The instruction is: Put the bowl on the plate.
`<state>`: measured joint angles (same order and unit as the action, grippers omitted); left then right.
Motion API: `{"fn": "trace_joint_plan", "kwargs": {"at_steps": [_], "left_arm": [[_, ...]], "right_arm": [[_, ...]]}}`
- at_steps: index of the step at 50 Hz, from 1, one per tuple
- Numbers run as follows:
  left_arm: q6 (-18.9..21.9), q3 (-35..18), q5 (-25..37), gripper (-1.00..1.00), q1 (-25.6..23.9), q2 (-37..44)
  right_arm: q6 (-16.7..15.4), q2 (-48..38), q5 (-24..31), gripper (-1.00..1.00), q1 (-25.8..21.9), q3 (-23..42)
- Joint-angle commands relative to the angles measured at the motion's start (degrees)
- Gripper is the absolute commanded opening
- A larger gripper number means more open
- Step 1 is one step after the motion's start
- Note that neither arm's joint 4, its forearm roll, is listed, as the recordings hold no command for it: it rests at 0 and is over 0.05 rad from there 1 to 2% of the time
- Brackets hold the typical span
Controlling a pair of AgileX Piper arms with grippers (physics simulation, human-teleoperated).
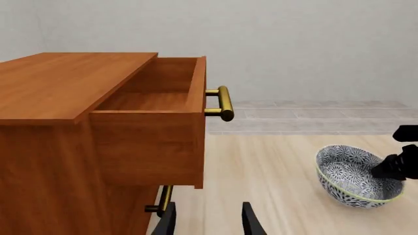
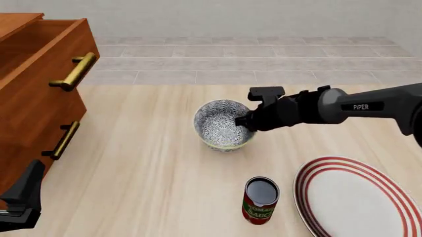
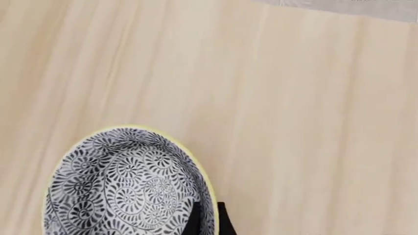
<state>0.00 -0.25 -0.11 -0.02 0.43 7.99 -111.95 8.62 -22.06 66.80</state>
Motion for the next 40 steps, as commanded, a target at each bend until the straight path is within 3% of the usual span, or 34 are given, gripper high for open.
{"fn": "trace_joint_plan", "kwargs": {"at_steps": [1, 24, 30, 40], "left_arm": [[0.0, 0.0, 0.0, 1.0, 0.01, 0.0], [0.02, 0.0, 0.0, 1.0, 0.0, 0.0], [0.0, 0.0, 0.0, 1.0, 0.02, 0.01], [-0.01, 0.0, 0.0, 1.0, 0.0, 0.01]], "right_arm": [[-0.18, 0.51, 0.17, -1.0, -0.16, -0.1], [0.15, 8.13, 2.67, -1.0, -0.14, 0.98], [1.61, 10.59, 2.42, -1.0, -1.12, 0.09], [1.71, 14.19, 3.05, -1.0, 0.86, -0.53]]}}
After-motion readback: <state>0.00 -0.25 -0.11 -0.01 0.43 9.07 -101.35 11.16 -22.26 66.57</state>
